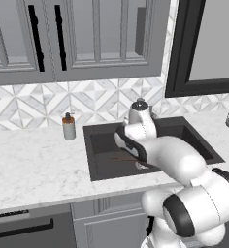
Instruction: Pick the pan and sponge and place them into the sink. Then turn on the water.
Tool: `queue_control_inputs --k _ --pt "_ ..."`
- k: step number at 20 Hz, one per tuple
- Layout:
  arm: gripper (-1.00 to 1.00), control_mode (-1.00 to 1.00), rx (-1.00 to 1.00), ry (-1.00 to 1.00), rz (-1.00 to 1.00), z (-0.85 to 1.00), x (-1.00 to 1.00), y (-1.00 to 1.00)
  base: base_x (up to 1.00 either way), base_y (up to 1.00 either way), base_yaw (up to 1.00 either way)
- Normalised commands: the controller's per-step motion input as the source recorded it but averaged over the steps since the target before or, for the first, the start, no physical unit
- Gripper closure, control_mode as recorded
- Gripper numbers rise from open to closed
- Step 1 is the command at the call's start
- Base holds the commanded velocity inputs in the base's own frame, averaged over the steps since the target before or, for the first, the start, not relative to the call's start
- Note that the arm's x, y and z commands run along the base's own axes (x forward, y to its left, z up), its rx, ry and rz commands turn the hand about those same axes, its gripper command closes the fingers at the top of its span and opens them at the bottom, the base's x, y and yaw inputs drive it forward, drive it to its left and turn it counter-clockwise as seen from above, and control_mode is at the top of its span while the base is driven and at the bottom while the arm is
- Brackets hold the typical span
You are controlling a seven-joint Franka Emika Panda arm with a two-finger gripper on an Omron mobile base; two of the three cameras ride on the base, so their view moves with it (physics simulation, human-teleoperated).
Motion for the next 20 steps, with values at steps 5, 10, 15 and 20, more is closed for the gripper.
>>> queue_control_inputs --k 5,10,15,20 --pt "1.00 -1.00 -0.14 0.14 -0.01 -0.48 0.77 0.00 0.00 0.00 0.00" --pt "1.00 -1.00 -0.02 0.09 0.00 -0.75 0.43 0.00 0.00 0.00 0.00" --pt "1.00 -1.00 0.00 0.03 0.00 -0.78 0.35 0.00 0.00 0.00 0.00" --pt "1.00 -1.00 0.00 0.00 0.00 -0.75 0.23 0.00 0.00 0.00 0.00"
